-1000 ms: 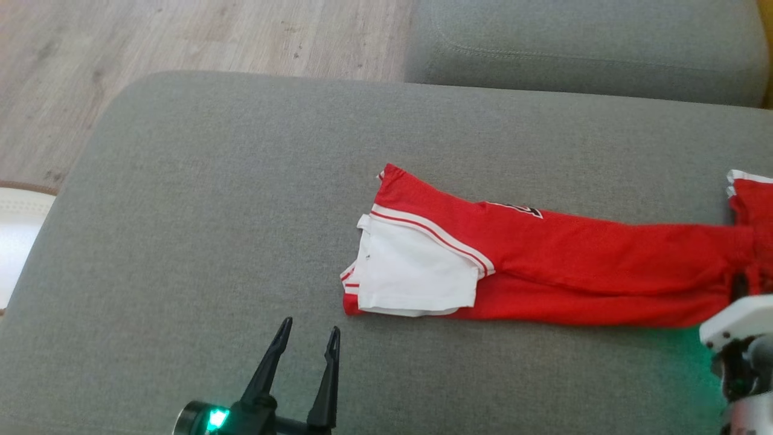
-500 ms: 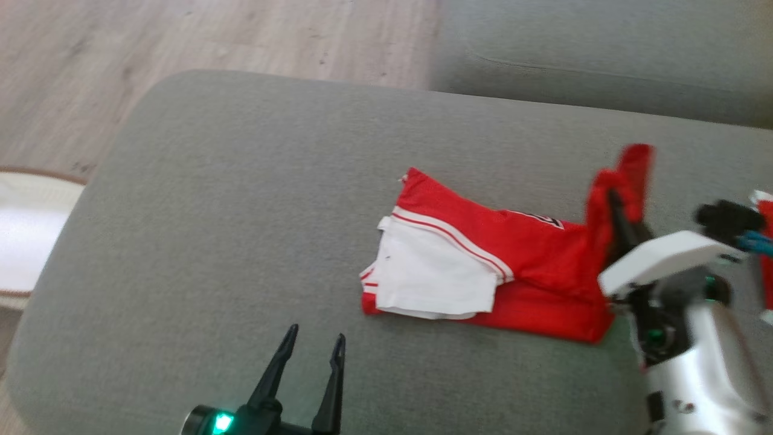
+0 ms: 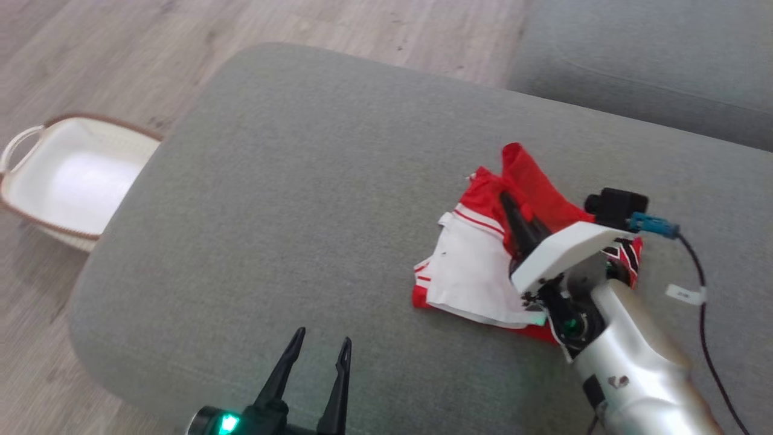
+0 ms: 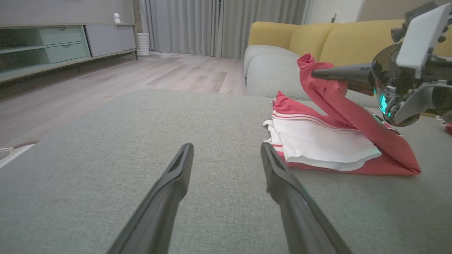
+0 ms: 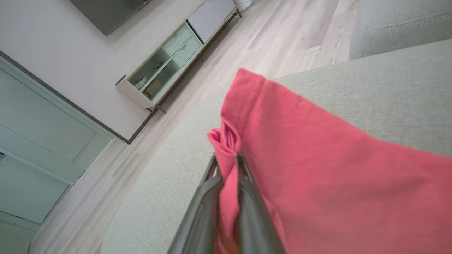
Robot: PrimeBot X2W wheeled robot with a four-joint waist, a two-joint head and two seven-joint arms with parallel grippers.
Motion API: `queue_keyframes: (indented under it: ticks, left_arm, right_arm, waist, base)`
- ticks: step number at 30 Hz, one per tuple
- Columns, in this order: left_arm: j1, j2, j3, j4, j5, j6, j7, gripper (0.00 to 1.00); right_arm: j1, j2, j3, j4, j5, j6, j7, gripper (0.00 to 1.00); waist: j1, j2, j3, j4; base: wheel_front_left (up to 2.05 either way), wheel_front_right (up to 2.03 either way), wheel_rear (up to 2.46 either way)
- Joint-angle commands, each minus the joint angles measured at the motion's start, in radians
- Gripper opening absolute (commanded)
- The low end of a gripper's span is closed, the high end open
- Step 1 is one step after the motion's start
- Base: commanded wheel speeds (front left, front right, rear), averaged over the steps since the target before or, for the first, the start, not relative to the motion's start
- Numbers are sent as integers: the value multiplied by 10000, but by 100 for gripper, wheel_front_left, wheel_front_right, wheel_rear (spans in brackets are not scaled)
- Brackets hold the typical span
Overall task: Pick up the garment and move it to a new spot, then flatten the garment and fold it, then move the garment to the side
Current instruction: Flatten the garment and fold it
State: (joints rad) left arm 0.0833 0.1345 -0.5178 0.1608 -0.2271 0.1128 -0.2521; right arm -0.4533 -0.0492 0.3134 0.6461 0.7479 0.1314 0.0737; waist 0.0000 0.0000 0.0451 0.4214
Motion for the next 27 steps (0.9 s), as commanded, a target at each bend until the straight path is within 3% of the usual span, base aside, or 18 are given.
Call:
queue_keyframes:
  ticks: [1,6,7,8,9,17,27]
  left_arm:
    - [-455,-162,332,-221,138,-57,-97,100]
    - [-479,-244,369,-173,169,-145,-97,100]
    - [-480,-256,385,-159,175,-158,-97,100]
    - [-481,-267,404,-147,182,-170,-97,100]
    - [-478,-278,432,-138,189,-172,-97,100]
    - [-404,-281,702,-91,229,-144,-97,100]
    - [110,-120,1479,-445,3,99,-97,100]
  right_arm:
    - [-627,-11,486,4,276,-7,-269,0]
    - [-1182,-11,1546,922,1060,-7,-647,0]
    - [-1262,-11,1789,1025,1265,-7,-693,18]
    - [-1326,-11,2031,1070,1512,-7,-743,84]
    - [-1388,-11,2254,1104,1755,-7,-820,100]
    - [-1739,-11,3529,1081,2634,-7,-1968,100]
    - [-1130,-79,3255,1444,1238,-7,-3104,100]
  waist:
    - [0,0,91,226]
    - [0,0,218,420]
    - [0,0,238,429]
    - [0,0,254,426]
    - [0,0,261,400]
    - [0,0,-70,-367]
    - [0,0,-991,-1995]
  base:
    - [0,0,0]
    - [0,0,0]
    - [0,0,0]
    - [0,0,0]
    - [0,0,0]
    - [0,0,0]
    - [0,0,0]
